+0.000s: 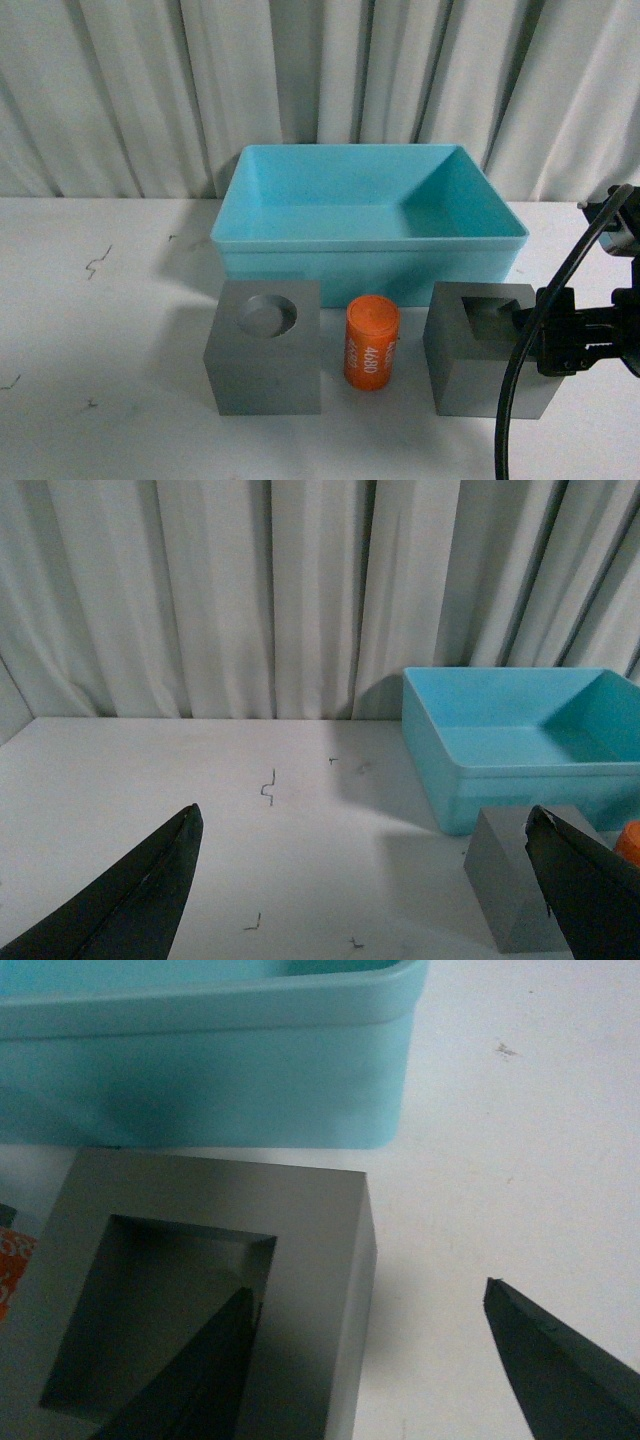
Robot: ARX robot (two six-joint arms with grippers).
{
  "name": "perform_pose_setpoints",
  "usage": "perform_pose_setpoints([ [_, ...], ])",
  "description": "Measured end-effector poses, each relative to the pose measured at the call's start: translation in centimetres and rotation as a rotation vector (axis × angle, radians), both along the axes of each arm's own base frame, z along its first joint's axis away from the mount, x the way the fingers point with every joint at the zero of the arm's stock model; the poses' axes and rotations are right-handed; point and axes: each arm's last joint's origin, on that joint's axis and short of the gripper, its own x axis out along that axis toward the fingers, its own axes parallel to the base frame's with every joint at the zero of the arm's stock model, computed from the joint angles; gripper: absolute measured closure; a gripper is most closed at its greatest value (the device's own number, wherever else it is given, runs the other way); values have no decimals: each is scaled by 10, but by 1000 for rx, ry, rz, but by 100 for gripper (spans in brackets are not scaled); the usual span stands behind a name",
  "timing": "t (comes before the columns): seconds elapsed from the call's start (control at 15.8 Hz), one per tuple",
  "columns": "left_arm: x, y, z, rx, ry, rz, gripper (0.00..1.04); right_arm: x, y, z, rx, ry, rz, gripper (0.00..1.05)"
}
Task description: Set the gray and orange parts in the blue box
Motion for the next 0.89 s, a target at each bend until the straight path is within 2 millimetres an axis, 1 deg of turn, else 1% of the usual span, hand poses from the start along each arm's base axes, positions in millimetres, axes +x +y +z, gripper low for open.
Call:
perform_pose_setpoints([
  [0.19, 0, 0, 0, 0, 0, 0, 7, -3, -1, -1, 1, -2, -1, 57],
  [0.25, 0, 0, 0, 0, 0, 0, 7, -5, -2, 0, 0, -2, -5, 63],
  [0.32, 0, 0, 0, 0, 0, 0, 7, -11, -6, 2, -1, -1, -17, 73],
  [0.38, 0, 0, 0, 0, 0, 0, 7, -16, -10, 4, -6, 0, -32, 80],
  [0.44, 0, 0, 0, 0, 0, 0, 7, -24, -15, 7, -9, 11, -49, 84],
  [0.51, 0, 0, 0, 0, 0, 0, 7, -30, -19, 10, -10, 17, -60, 85],
  [0.57, 0, 0, 0, 0, 0, 0, 7, -49, -34, 73, 37, -137, -57, 86],
  [0.63, 0, 0, 0, 0, 0, 0, 7, -38, -34, 143, 51, -410, -32, 86],
  [0.7, 0, 0, 0, 0, 0, 0, 7, -26, -31, 171, 54, -521, -19, 86],
  [0.76, 0, 0, 0, 0, 0, 0, 7, -12, -25, 181, 56, -563, -8, 86],
  [0.82, 0, 0, 0, 0, 0, 0, 7, 7, -14, 174, 67, -540, 10, 86],
  [0.89, 0, 0, 0, 0, 0, 0, 7, 25, -4, 160, 72, -493, 19, 86],
])
